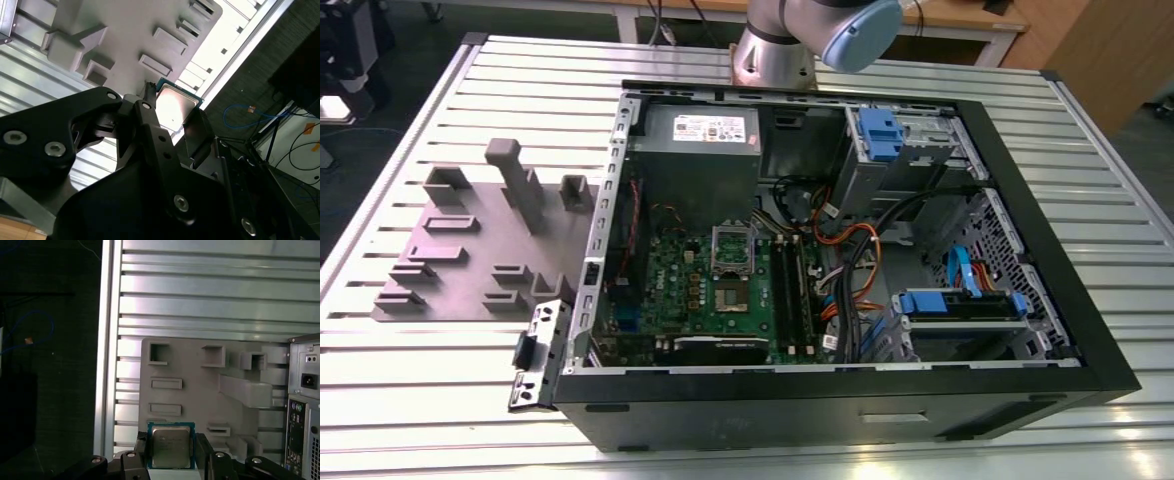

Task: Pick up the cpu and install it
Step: 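Pick up the cpu and move it towards the insertion slot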

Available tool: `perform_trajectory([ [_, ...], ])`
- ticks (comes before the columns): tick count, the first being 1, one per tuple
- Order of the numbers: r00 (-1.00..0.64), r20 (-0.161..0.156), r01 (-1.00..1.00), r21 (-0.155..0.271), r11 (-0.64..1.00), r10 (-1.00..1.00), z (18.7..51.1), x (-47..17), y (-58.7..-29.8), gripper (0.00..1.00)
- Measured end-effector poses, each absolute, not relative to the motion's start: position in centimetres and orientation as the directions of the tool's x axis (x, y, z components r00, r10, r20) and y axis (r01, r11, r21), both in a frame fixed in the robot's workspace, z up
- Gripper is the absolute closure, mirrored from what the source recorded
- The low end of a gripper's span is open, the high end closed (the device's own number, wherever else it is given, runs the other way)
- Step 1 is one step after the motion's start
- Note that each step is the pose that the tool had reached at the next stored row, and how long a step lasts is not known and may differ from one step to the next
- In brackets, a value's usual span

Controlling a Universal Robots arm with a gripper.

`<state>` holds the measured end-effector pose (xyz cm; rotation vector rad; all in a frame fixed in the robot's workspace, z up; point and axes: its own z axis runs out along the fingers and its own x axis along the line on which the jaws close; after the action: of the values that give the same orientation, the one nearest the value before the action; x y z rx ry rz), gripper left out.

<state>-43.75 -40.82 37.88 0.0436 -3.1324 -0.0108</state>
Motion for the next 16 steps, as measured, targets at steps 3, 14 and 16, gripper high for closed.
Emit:
perform_trajectory([
  [3, -1.000, 0.009, -0.028, 0.007, 1.000, -0.028, 37.89, -43.72, -40.90, 0.53],
  [14, -1.000, 0.009, -0.028, 0.007, 1.000, -0.028, 37.89, -43.59, -41.12, 0.53],
  [16, -1.000, 0.009, -0.028, 0.007, 1.000, -0.028, 37.89, -43.53, -41.13, 0.53],
])
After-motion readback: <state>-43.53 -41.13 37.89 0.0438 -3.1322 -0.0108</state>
